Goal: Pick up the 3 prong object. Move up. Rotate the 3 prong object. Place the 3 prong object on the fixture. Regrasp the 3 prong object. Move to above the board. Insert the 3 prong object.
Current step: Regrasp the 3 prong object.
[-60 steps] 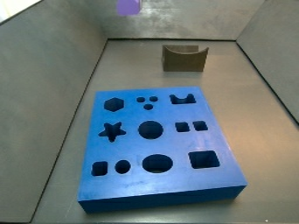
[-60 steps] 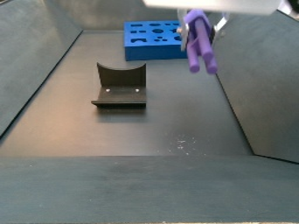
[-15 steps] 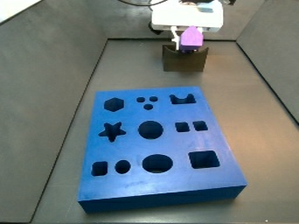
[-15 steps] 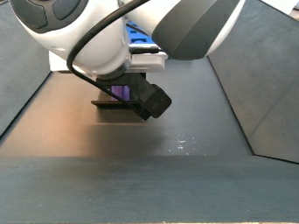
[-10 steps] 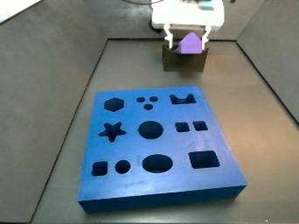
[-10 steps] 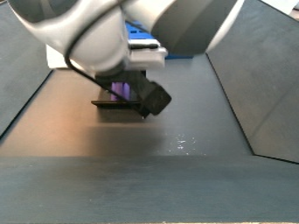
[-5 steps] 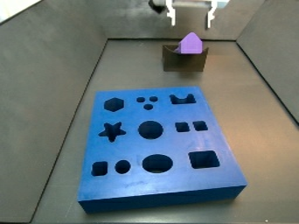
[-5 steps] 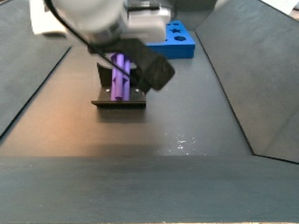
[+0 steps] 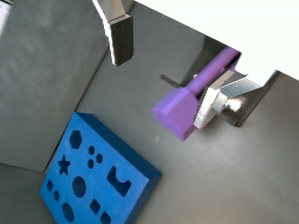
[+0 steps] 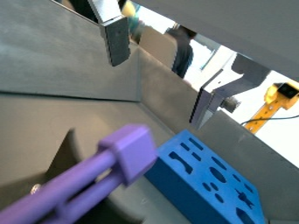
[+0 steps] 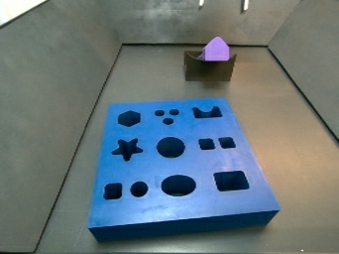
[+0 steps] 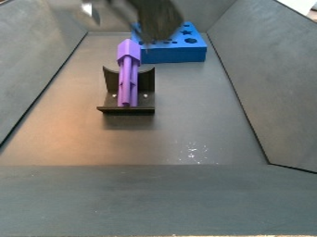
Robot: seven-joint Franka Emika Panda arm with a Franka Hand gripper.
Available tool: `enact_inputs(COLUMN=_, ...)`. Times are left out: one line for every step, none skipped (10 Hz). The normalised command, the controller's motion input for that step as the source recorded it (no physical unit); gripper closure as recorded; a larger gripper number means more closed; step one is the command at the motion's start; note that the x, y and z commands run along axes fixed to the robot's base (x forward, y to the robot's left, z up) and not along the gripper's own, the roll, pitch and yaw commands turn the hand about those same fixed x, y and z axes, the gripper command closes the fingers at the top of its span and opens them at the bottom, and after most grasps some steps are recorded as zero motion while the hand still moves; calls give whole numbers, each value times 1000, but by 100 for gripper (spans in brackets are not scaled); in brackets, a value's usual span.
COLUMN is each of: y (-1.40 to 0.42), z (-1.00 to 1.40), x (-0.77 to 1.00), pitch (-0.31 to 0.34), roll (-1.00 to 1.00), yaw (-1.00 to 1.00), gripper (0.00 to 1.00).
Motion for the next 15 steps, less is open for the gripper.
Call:
enact_inputs(y=-966, z=832, x=-75, pitch=24, roll=1000, yaw=7, gripper=0)
enact_inputs(y=-850, z=686, x=-78, pitch=20, roll=1000, yaw=7, gripper=0)
enact_inputs(y=-611, z=380, x=-56, pitch=15, roll=1000, yaw=7, gripper=0)
enact_inputs(y=-418, z=148, x=-39, pitch=14, roll=1000, yaw=7, gripper=0)
enact_inputs(y=-158, z=36, x=-13, pitch=11, roll=1000, yaw=8, gripper=0)
enact_inputs(y=-51, z=50, x=-16, pitch=11, roll=1000, yaw=9, gripper=0)
enact_inputs(y=-31, z=40, x=-20, pitch=8, roll=1000, yaw=9, gripper=0)
enact_inputs(y=-37, z=21, x=-16, pitch=4, roll=1000, yaw=10, gripper=0)
enact_inputs(y=-25, z=6, x=-8, pitch=-1, roll=1000, yaw=12, gripper=0)
enact_inputs(y=-22, z=8, x=-8, pitch=-3, roll=1000, yaw=12, gripper=0)
enact_inputs(y=-19, z=9, x=-2, pitch=-6, roll=1000, yaw=14, gripper=0)
enact_inputs(y=-16, z=8, x=-1, pitch=-5, roll=1000, yaw=15, gripper=0)
enact_inputs(y=-17, z=6, x=-3, pitch=-1, roll=1000, yaw=17, gripper=0)
enact_inputs(y=-17, z=6, x=1, pitch=4, roll=1000, yaw=18, gripper=0)
enact_inputs(y=-23, z=-2, x=18, pitch=10, roll=1000, yaw=20, gripper=0)
